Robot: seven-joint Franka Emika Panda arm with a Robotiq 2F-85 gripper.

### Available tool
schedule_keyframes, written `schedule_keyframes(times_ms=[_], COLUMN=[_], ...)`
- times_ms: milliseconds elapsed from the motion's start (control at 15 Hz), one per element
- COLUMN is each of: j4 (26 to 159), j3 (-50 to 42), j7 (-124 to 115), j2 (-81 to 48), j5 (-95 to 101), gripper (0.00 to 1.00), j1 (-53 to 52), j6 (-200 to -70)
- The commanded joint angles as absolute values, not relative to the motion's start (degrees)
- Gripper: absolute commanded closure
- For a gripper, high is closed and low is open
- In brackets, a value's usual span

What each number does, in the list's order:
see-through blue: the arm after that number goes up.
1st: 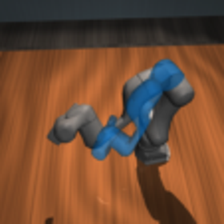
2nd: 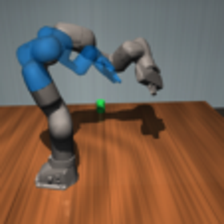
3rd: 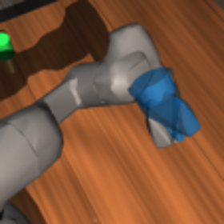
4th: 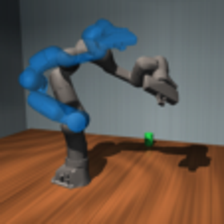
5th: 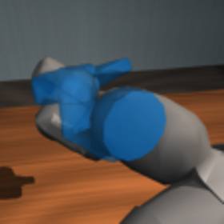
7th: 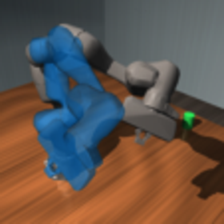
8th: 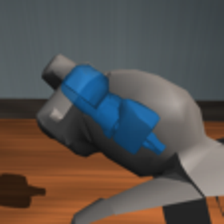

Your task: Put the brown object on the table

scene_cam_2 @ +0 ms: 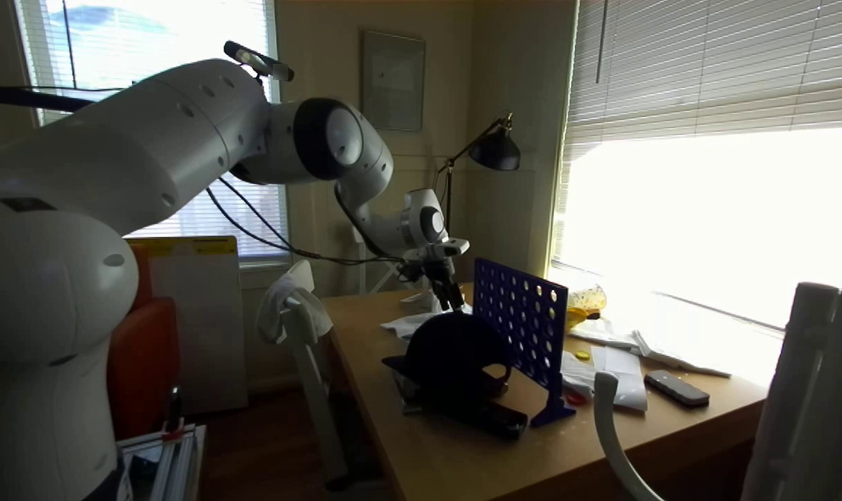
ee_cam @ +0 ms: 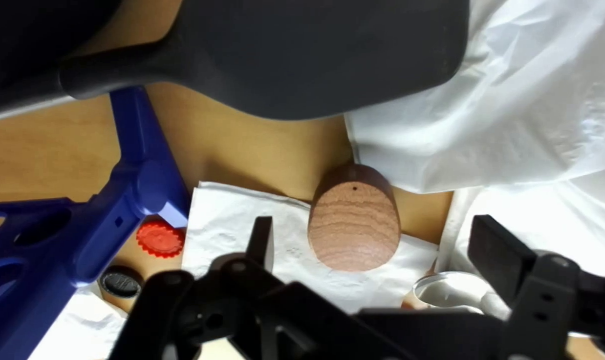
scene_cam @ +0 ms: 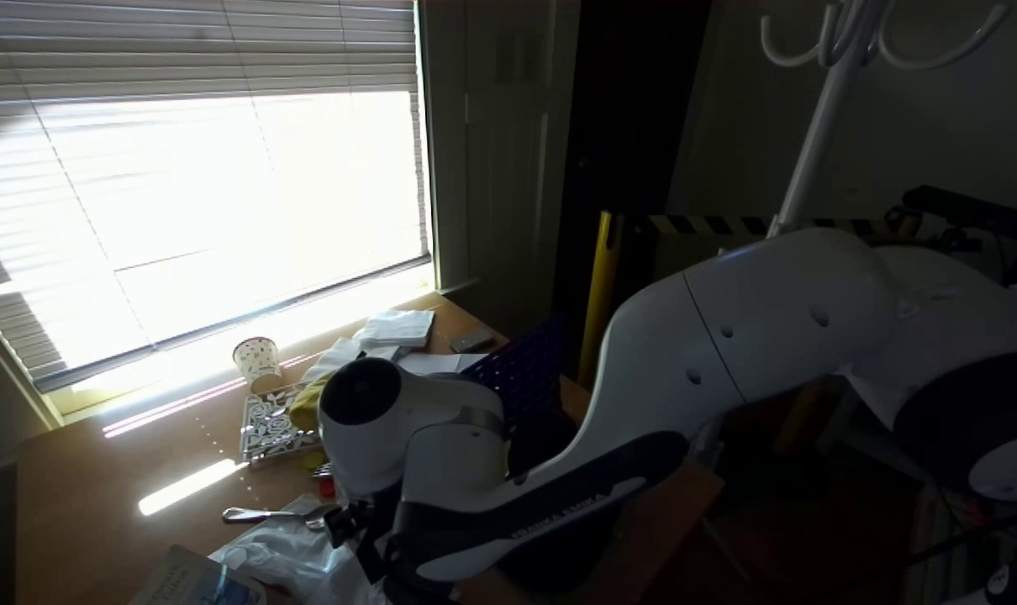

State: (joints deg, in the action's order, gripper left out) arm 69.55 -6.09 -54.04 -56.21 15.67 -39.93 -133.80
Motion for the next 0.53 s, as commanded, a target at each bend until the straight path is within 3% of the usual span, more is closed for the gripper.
schedule_keyframes(times_ms=[0,467], j4=[68.4,68.3], j3=[-6.8,-3.9], j7=[-54.3,-51.6], j2=[-58.8,-61.7], j5=[15.8,14.1], gripper=[0.0,0.0], j1=[-39.0,-35.5], j6=[-136.0,-143.1])
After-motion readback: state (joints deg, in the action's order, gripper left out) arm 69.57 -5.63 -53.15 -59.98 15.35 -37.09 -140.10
